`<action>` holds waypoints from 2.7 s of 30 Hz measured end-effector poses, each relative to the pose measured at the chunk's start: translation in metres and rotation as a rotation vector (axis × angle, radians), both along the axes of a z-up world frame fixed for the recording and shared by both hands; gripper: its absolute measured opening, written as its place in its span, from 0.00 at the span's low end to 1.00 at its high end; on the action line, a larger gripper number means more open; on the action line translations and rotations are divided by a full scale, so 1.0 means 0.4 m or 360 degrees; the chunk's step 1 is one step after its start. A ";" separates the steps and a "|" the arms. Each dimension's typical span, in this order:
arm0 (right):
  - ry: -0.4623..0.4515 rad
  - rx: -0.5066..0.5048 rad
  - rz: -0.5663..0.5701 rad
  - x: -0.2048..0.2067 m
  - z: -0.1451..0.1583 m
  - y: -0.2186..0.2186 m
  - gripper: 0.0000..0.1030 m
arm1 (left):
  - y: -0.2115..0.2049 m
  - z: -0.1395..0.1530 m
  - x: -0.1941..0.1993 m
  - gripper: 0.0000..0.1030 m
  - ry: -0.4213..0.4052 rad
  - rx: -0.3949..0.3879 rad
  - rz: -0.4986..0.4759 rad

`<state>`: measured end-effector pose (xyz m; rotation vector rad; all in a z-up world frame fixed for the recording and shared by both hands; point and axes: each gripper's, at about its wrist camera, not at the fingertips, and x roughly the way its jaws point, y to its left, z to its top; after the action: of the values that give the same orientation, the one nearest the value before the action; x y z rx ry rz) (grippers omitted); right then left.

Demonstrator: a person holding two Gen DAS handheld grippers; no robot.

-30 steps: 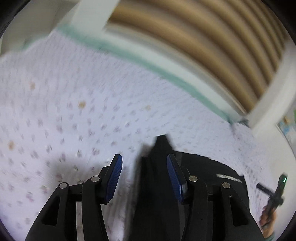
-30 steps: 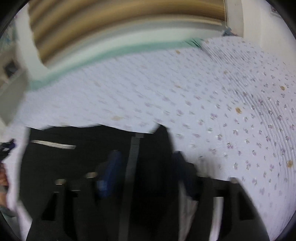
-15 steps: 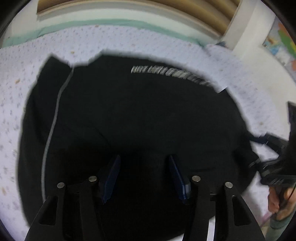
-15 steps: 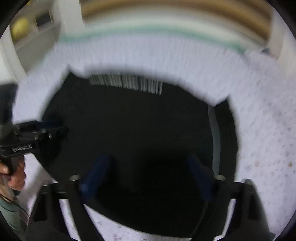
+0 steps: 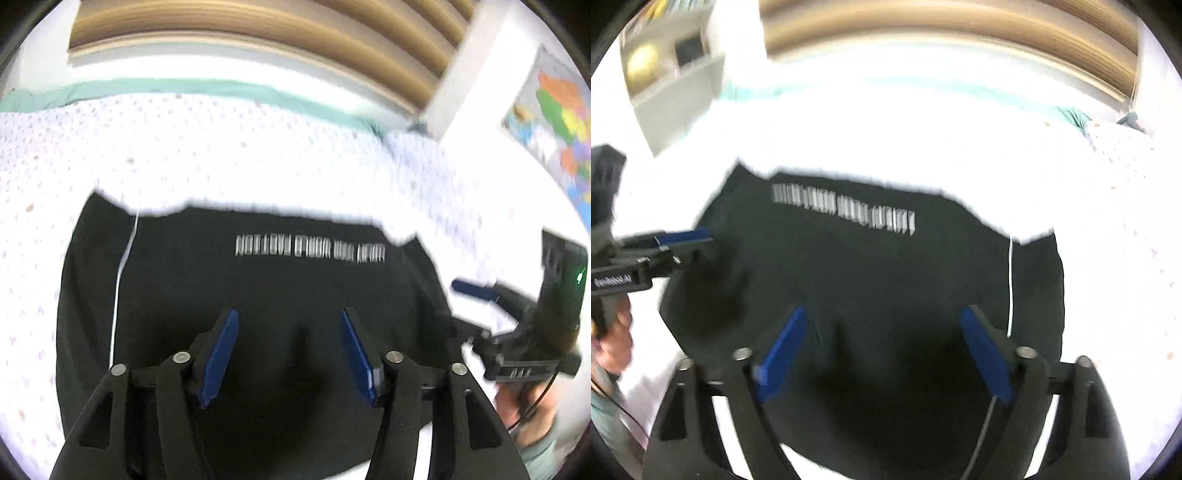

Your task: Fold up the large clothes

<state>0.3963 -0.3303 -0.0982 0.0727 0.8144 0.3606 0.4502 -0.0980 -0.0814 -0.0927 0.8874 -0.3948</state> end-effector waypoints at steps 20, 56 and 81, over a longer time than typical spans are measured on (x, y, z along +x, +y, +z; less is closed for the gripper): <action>0.0278 0.0129 -0.0087 0.200 -0.172 0.016 0.87 | -0.065 -0.144 0.109 0.60 0.0241 0.0231 -0.0073; -0.0060 0.0056 -0.0276 -0.283 -0.040 -0.148 0.94 | 0.373 0.011 -0.284 0.62 -0.0097 -0.0009 0.0239; 0.0297 0.0383 -0.0495 -0.089 -0.295 -0.378 0.95 | 0.494 -0.217 0.074 0.62 0.0237 -0.0337 0.0416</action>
<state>0.3608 -0.4816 -0.2163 0.4586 0.9247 0.1566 0.4798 0.0998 -0.1682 -0.4335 0.9643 -0.2378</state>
